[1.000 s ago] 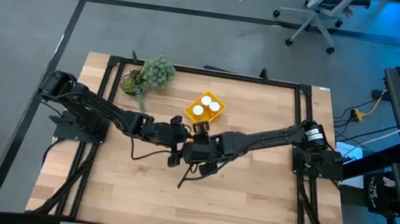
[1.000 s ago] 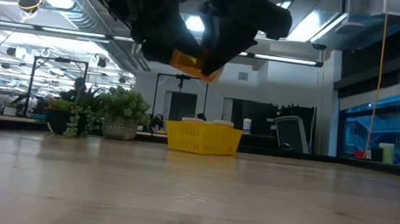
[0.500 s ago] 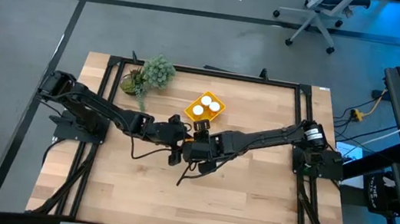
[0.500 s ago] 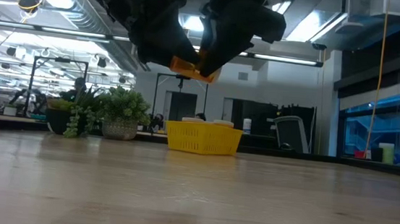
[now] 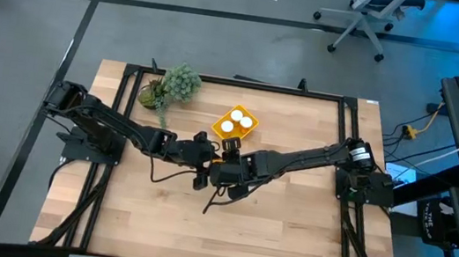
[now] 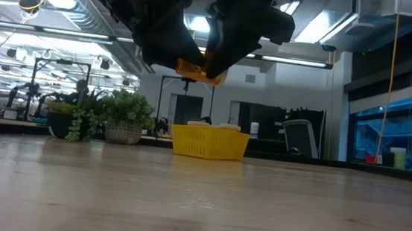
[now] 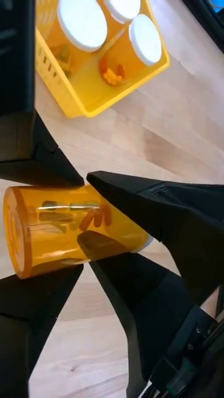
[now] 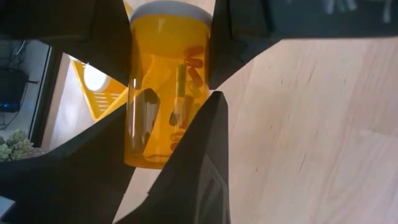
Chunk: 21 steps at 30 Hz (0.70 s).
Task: Pick and place pill bottles into a basket
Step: Put the orange pill bottle into the yellow bin
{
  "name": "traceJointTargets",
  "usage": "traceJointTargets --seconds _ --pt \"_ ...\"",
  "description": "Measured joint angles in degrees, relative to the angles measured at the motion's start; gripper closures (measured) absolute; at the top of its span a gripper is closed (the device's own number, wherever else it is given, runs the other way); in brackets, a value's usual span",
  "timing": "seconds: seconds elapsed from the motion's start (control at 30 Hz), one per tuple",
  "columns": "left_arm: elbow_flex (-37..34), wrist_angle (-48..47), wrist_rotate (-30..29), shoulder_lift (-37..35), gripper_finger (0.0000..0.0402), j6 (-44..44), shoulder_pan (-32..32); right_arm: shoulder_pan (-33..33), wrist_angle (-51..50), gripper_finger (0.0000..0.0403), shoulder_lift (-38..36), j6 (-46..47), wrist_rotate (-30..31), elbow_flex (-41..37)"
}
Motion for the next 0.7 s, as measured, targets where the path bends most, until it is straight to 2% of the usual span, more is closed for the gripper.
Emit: traceJointTargets --seconds 0.1,0.4,0.7 --pt "0.0 0.0 0.0 0.0 0.0221 0.6 0.0 0.0 -0.1 0.0228 0.0 -0.1 0.0 0.0" --pt "-0.1 -0.2 0.9 0.0 0.0222 2.1 -0.1 0.1 0.1 0.0150 0.0 -0.1 -0.4 0.1" --pt "-0.1 -1.4 -0.2 -2.5 0.0222 3.6 -0.1 0.1 -1.4 0.0133 -2.2 1.2 -0.4 0.1"
